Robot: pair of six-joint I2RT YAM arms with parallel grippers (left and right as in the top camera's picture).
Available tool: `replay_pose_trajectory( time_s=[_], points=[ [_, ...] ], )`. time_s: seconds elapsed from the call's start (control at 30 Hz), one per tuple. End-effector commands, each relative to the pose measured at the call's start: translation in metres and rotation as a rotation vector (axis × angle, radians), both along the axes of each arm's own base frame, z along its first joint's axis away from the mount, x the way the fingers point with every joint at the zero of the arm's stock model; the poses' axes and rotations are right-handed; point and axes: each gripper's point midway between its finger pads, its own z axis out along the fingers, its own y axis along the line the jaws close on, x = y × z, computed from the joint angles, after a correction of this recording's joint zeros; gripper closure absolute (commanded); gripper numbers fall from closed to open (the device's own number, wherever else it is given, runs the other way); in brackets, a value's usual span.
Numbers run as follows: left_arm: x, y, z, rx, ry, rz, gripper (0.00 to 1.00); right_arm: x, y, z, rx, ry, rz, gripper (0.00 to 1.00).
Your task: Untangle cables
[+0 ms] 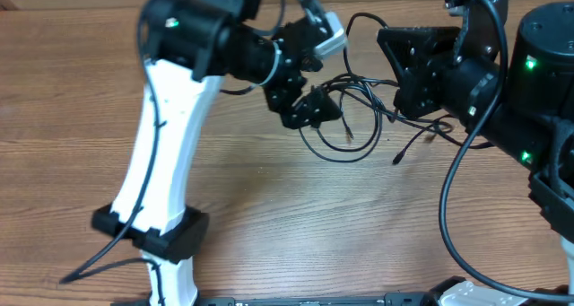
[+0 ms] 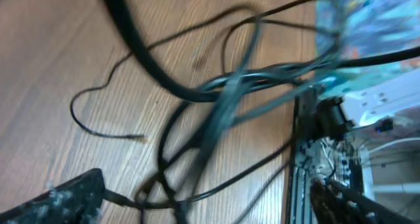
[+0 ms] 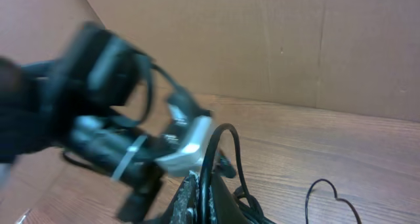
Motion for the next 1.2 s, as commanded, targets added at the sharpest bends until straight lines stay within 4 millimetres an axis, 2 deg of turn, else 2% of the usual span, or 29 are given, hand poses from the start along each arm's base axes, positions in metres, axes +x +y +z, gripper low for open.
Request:
replay_pose_trajectory(
  time_s=[0.0, 0.1, 0.13, 0.17, 0.2, 0.23, 0.33, 0.43, 0.6, 0.8, 1.0, 1.17],
  points=[
    [0.012, -0.003, -0.024, 0.064, 0.003, -0.006, 0.08, -0.005, -0.004, 0.007, 0.002, -0.023, -0.001, 0.96],
    [0.017, -0.005, -0.032, 0.071, 0.019, -0.006, 0.12, -0.005, -0.004, 0.005, -0.016, -0.027, 0.006, 0.96],
    [0.018, -0.005, -0.033, 0.072, 0.020, -0.006, 0.24, -0.005, -0.004, 0.004, -0.017, -0.024, 0.005, 0.96],
    [0.019, -0.006, -0.034, 0.072, 0.019, -0.006, 0.49, -0.005, -0.004, 0.004, -0.018, -0.022, 0.006, 0.96],
    [0.020, -0.006, -0.034, 0.070, 0.015, -0.006, 0.80, -0.006, -0.004, 0.003, -0.019, -0.020, 0.006, 0.96],
    [0.021, -0.007, -0.033, 0.068, 0.010, -0.005, 0.96, -0.006, -0.004, 0.002, -0.021, -0.017, 0.006, 0.96],
    [0.023, -0.006, -0.028, 0.055, -0.004, 0.008, 0.96, -0.007, -0.005, -0.001, -0.030, -0.005, 0.007, 0.96],
    [0.020, -0.002, -0.013, 0.036, -0.024, 0.030, 0.96, -0.008, -0.006, -0.005, -0.041, 0.010, 0.007, 0.96],
    [0.013, 0.016, 0.041, -0.045, -0.079, 0.168, 0.96, 0.003, -0.013, -0.017, -0.113, 0.021, -0.043, 0.96],
    [-0.001, 0.070, 0.108, -0.144, -0.169, 0.398, 0.96, 0.028, -0.016, -0.040, -0.165, 0.084, -0.096, 0.96],
    [-0.012, 0.129, 0.137, -0.173, -0.213, 0.613, 0.96, 0.048, -0.018, -0.062, -0.184, 0.158, -0.115, 0.96],
    [-0.025, 0.167, 0.157, -0.221, -0.230, 0.772, 0.96, 0.070, -0.032, -0.089, -0.210, 0.230, -0.171, 0.96]
  ],
)
